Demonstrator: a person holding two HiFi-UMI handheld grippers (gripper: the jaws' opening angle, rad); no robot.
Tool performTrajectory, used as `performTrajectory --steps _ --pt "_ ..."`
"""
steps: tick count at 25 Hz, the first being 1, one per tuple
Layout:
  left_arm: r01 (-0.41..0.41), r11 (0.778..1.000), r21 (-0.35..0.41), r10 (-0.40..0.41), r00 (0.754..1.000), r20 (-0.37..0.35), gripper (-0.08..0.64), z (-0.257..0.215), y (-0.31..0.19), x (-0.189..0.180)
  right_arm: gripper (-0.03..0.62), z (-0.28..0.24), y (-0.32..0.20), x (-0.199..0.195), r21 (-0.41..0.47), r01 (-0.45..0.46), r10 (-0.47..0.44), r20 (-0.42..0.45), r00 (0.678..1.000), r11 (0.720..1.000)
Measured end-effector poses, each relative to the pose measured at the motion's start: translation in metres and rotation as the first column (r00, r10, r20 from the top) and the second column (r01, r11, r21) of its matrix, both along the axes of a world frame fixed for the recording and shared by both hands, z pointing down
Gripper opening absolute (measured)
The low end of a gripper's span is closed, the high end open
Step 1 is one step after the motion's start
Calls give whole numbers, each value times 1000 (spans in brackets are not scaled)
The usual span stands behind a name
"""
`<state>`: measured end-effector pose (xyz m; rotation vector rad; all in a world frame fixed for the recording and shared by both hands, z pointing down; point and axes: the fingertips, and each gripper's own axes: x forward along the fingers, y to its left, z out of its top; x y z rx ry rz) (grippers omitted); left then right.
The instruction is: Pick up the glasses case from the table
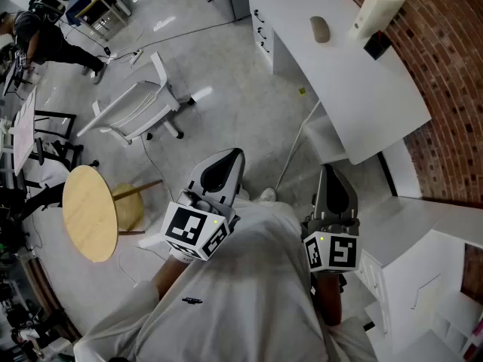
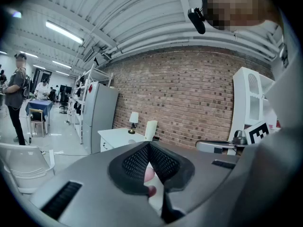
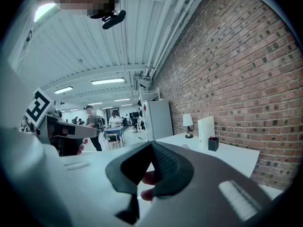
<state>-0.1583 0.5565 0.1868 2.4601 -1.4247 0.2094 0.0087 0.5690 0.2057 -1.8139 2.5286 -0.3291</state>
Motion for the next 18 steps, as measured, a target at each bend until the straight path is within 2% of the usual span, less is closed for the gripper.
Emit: performTrajectory --steps 11,18 --pt "-5 1000 -17 5 1000 2 8 7 0 13 11 -1 2 14 9 -17 17 -2 1000 1000" --pt "-19 1000 -16 19 999 29 8 3 -2 28 11 8 2 29 -13 -15 16 51 999 1000"
